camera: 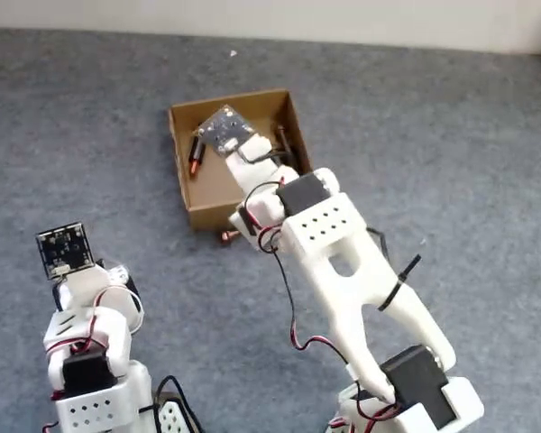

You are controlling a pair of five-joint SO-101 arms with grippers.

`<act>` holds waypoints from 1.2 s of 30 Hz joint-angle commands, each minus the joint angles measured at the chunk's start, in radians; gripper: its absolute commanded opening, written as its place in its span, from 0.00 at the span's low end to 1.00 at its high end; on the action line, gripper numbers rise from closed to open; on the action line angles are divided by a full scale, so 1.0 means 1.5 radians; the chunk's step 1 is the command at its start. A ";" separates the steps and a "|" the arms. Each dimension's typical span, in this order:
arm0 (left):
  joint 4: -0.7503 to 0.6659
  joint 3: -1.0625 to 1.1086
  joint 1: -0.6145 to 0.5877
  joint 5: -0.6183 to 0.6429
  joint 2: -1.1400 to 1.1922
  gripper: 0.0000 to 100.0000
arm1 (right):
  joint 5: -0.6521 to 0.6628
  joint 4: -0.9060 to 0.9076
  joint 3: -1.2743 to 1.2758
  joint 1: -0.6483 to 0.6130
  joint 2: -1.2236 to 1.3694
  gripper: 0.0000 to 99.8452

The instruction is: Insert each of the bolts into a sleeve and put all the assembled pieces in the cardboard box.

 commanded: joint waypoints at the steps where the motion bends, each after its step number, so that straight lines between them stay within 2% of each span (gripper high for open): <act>1: -0.002 -0.034 -0.007 -0.009 -0.005 0.01 | 0.040 0.007 -0.017 -0.008 -0.004 0.14; 4: -0.001 -0.033 -0.007 -0.009 -0.005 0.01 | 0.086 -0.002 -0.015 -0.008 0.058 0.14; 10: 0.002 -0.032 -0.005 -0.010 -0.004 0.01 | 0.232 0.016 -0.039 0.001 0.188 0.14; 17: 0.002 -0.030 -0.005 -0.010 -0.004 0.01 | 0.327 0.016 -0.124 0.023 0.281 0.14; 27: 0.001 -0.027 -0.004 -0.010 -0.004 0.01 | 0.410 0.016 -0.189 0.057 0.363 0.14; 36: -0.001 -0.026 -0.004 -0.010 -0.004 0.01 | 0.433 0.016 -0.186 0.078 0.430 0.14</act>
